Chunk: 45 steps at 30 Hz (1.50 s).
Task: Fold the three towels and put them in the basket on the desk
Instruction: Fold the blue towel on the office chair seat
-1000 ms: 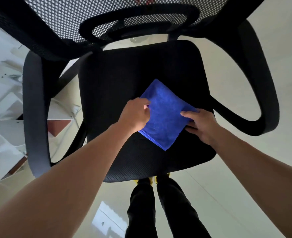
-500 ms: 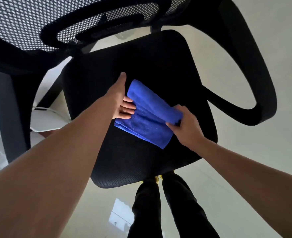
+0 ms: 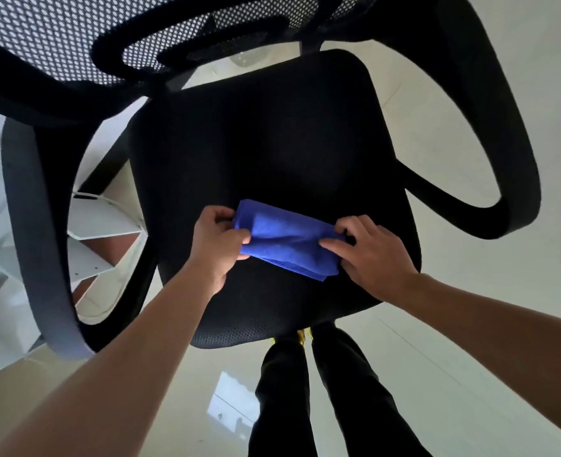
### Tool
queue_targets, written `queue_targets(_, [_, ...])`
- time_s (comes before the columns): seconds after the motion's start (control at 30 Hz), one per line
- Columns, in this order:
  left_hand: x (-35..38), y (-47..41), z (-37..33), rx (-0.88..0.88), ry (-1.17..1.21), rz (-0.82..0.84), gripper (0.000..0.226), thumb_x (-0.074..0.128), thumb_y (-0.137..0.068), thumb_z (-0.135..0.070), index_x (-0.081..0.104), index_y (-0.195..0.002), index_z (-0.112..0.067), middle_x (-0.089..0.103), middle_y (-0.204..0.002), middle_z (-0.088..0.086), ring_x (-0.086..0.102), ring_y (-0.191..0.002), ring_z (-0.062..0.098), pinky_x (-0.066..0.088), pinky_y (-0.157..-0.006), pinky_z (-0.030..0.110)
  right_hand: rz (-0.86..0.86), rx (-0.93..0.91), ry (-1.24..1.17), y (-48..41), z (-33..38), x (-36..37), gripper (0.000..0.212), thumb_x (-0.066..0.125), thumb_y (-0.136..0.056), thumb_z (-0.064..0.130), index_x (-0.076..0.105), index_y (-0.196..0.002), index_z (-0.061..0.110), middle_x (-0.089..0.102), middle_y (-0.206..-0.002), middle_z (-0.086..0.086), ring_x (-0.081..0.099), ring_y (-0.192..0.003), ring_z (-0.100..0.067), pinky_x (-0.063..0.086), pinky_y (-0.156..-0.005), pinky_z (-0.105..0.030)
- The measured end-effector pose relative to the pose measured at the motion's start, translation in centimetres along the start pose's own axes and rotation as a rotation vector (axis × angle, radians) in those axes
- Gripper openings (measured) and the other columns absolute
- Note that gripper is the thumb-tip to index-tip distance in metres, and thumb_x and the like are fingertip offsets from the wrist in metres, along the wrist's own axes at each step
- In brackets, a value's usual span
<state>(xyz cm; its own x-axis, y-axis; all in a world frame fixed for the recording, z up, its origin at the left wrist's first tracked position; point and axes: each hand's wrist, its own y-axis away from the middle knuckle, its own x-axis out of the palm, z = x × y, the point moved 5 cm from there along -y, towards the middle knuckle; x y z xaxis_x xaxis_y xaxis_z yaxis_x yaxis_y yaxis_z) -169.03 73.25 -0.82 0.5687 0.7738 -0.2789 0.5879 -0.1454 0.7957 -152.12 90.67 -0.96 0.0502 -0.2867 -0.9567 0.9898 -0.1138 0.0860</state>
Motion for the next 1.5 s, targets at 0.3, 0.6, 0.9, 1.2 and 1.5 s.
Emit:
queue_targets(0.3, [3.0,3.8,-1.8,1.166,-1.036,-0.111,0.025,0.057,-0.069,0.007,0.063,-0.091,-0.005,0.053,-0.085,0.013,0.053,-0.073,0.032,0.049,-0.058,0.041,0.014,0.034,-0.069,0.4,2.0,-0.3,0.036,0.048,-0.084,0.026,0.075,-0.103,0.012,0.059,-0.084,-0.008,0.057,-0.073,-0.028,0.049,-0.056,-0.037])
queue_targets(0.6, [2.7,-0.9,-0.4,0.708,-0.911,0.272,0.035,0.073,-0.082,-0.021,0.05,-0.108,-0.016,0.044,-0.102,-0.003,0.053,-0.087,0.019,0.047,-0.076,0.034,0.199,0.11,-0.134,-0.4,3.5,1.9,0.03,0.07,-0.084,0.038,0.053,-0.094,0.015,0.059,-0.075,-0.002,0.061,-0.062,-0.025,0.032,-0.041,-0.026])
queue_targets(0.9, [3.6,-1.5,-1.2,0.64,-1.05,0.281,0.039,0.072,-0.082,-0.024,0.047,-0.111,-0.016,0.044,-0.108,-0.001,0.047,-0.085,0.015,0.044,-0.073,0.03,0.451,0.27,-0.058,-1.3,3.8,3.0,0.047,0.045,-0.098,0.048,0.036,-0.131,0.017,0.055,-0.118,-0.002,0.058,-0.104,-0.022,0.044,-0.065,-0.032])
queue_targets(1.2, [1.9,0.7,-1.4,0.87,-1.07,0.19,0.043,0.073,-0.08,-0.015,0.055,-0.119,-0.009,0.051,-0.112,0.009,0.055,-0.097,0.026,0.053,-0.071,0.04,0.424,0.508,-0.257,-2.7,3.9,-1.5,0.026,0.059,-0.091,0.044,0.054,-0.107,0.025,0.065,-0.095,0.005,0.064,-0.088,-0.021,0.049,-0.073,-0.033])
queue_targets(1.5, [-0.2,-1.5,-1.4,0.764,-0.848,0.197,0.046,0.07,-0.075,0.005,0.061,-0.116,-0.013,0.051,-0.094,-0.001,0.056,-0.075,0.014,0.052,-0.073,0.029,0.238,0.739,-0.737,-5.8,5.5,2.5,0.042,0.068,-0.082,0.005,0.053,-0.119,0.018,0.053,-0.094,0.003,0.053,-0.081,-0.012,0.041,-0.065,-0.015])
